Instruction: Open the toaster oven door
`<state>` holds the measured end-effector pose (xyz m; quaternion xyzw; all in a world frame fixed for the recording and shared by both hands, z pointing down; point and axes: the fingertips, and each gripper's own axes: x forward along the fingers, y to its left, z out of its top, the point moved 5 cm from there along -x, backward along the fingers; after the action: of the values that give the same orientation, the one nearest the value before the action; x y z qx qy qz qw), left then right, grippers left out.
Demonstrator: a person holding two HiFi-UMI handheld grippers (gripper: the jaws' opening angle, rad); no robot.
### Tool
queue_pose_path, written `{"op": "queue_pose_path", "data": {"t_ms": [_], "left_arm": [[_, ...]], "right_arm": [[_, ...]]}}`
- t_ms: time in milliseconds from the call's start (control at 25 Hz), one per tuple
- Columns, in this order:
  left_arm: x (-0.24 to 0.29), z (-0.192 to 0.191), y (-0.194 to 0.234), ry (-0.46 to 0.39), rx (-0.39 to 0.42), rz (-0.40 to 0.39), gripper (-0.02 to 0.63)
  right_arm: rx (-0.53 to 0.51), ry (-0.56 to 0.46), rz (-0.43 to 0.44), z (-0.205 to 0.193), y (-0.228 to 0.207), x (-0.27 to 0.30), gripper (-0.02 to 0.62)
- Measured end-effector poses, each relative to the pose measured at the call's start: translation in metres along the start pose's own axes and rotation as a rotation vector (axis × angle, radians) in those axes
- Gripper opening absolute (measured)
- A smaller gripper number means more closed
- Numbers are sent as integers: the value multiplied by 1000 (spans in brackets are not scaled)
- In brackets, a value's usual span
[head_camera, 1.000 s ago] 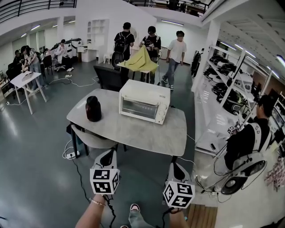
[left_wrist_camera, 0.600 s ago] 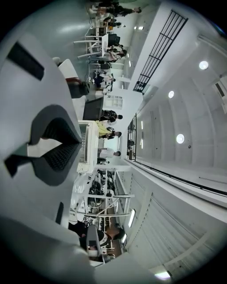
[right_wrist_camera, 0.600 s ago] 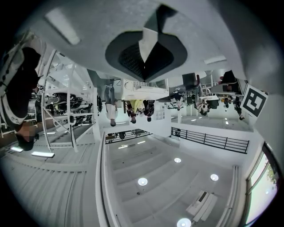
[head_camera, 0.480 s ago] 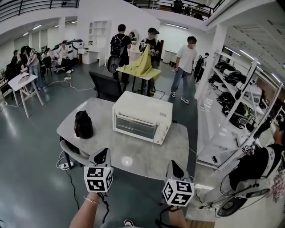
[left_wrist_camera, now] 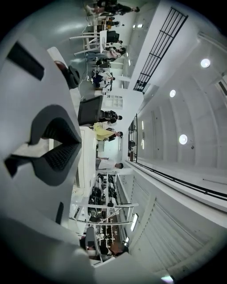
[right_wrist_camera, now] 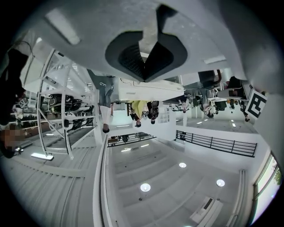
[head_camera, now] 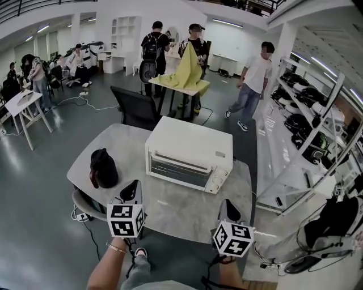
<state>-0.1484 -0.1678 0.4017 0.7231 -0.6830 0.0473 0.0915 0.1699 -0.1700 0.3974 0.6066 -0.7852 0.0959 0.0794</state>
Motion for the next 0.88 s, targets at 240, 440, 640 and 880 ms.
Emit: {"op": "queue_pose_path", "data": {"t_ms": [240, 440, 640, 880], "left_arm": [[87, 39, 50, -21, 39, -76, 2], [142, 49, 81, -2, 35, -145, 2], [179, 38, 91, 28, -3, -163, 2], [195, 31, 100, 40, -9, -170, 2]], "right_arm": [[33, -24, -82, 28, 25, 81, 5], [20, -10, -170, 38, 43, 123, 5], [2, 24, -213, 35, 37, 146, 5], [40, 71, -232, 26, 26, 167, 6]]}}
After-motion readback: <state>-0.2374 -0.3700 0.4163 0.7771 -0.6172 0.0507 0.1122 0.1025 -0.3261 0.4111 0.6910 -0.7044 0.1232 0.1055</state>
